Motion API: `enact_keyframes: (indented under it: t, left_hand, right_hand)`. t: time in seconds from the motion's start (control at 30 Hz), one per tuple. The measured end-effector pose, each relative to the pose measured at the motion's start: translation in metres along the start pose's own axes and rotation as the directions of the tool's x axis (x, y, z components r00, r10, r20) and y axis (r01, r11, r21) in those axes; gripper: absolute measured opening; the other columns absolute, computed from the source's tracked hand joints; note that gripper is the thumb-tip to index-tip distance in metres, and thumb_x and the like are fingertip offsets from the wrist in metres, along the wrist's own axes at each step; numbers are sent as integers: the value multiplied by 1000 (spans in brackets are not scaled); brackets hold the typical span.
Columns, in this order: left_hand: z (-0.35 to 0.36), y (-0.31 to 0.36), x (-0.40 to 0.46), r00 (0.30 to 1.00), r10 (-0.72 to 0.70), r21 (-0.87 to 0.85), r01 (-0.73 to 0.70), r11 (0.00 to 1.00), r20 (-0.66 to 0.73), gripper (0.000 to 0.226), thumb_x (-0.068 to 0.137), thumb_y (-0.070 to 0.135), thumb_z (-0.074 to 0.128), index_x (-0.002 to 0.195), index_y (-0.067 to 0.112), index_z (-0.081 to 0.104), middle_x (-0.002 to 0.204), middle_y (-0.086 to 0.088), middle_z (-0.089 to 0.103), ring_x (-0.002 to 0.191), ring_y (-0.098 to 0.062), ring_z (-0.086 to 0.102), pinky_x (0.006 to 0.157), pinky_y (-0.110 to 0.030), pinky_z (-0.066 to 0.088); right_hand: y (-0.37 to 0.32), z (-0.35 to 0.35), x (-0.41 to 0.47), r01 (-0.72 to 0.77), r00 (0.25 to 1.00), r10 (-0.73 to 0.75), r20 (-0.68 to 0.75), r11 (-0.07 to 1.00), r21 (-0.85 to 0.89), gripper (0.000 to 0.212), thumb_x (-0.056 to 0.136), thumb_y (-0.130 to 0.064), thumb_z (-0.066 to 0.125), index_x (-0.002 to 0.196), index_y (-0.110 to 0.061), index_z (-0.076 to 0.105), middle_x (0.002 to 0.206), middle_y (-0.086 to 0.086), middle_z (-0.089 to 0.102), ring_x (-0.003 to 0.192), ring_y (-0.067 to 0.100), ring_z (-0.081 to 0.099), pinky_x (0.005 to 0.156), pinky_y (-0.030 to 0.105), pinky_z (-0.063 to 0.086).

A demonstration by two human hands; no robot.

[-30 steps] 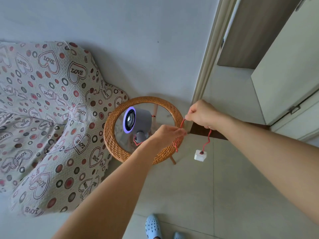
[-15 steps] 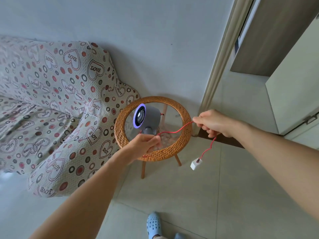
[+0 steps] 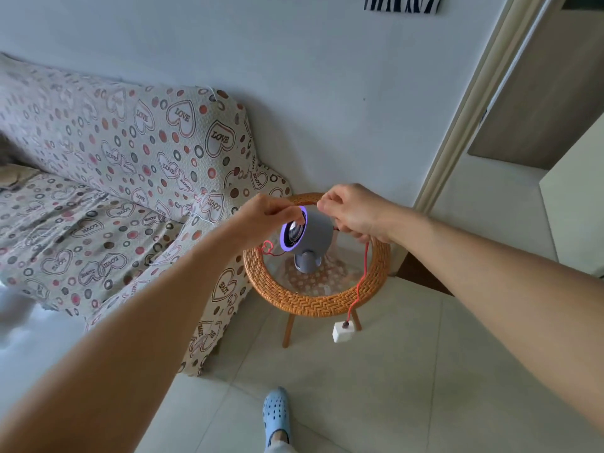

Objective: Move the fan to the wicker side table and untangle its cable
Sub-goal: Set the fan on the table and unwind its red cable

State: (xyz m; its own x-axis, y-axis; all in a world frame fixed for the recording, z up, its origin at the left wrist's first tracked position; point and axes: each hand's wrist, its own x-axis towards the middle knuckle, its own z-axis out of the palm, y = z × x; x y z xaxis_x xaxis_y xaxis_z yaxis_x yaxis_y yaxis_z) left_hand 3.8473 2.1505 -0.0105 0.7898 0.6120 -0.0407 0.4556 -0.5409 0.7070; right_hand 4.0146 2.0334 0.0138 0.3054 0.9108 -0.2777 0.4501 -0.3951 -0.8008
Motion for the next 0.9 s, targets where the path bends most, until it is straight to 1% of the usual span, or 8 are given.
enact_keyframes:
  t: [0.17,0.27,0.33,0.47,0.53,0.67,0.77,0.9]
  left_hand:
    - [-34,-8,19,998,68,19,-68,997,-5,24,97,37,54,87,25,73,63,-6,46,40,-5,32,34,-13,26]
    - [-49,-26,30,996,79,15,-80,997,30,25,98,33,51,87,24,70,68,-11,51,52,-16,40,43,-26,36]
    - [-61,-45,38,998,58,-22,-57,998,22,26,100,32,47,83,28,67,63,-5,49,55,-19,39,49,-31,34]
    - [-85,-89,56,1000,-11,-84,11,996,11,29,101,26,47,80,20,66,57,7,42,52,-16,35,47,-25,32]
    - [-93,-108,67,999,-33,-89,36,995,31,29,101,23,48,78,17,65,60,4,45,53,-13,41,51,-22,35]
    - [-103,-136,89,996,-82,-17,83,996,23,25,100,19,52,81,14,67,70,5,59,55,6,54,54,-8,42]
    - [-107,-146,108,994,-107,104,107,989,-7,26,98,23,56,85,5,70,74,-1,63,61,-13,54,66,-16,43]
    - [-110,-140,139,989,-110,215,129,968,-97,26,98,26,55,81,11,66,66,-2,59,47,-10,46,43,-16,35]
  right_hand:
    - [-27,6,25,-18,1000,16,16,987,159,21,100,-19,47,85,-11,59,54,2,40,29,7,25,32,15,20]
    - [-42,6,46,-41,998,51,-45,979,202,21,98,-13,48,80,-9,57,55,6,46,27,7,25,33,14,19]
    - [-51,3,62,-54,993,77,-95,974,220,20,96,-8,48,79,-7,57,57,8,48,27,8,26,33,13,20]
    - [-65,-1,90,-113,974,151,-168,969,218,17,92,-2,47,78,-6,56,59,9,50,30,10,31,33,15,22]
    - [-71,0,104,-158,963,200,-184,963,219,17,91,-1,48,77,-7,56,60,8,50,32,11,34,32,14,23]
    - [-78,-2,125,-221,947,266,-179,946,237,13,89,-1,49,81,-5,57,61,8,49,32,10,34,32,13,22]
    - [-82,-4,135,-249,941,290,-172,941,228,12,88,0,48,81,-5,58,62,8,49,34,11,35,33,13,23]
    - [-83,-13,147,-285,924,333,-186,927,244,11,88,-2,50,84,-4,60,63,8,50,35,11,36,31,13,24]
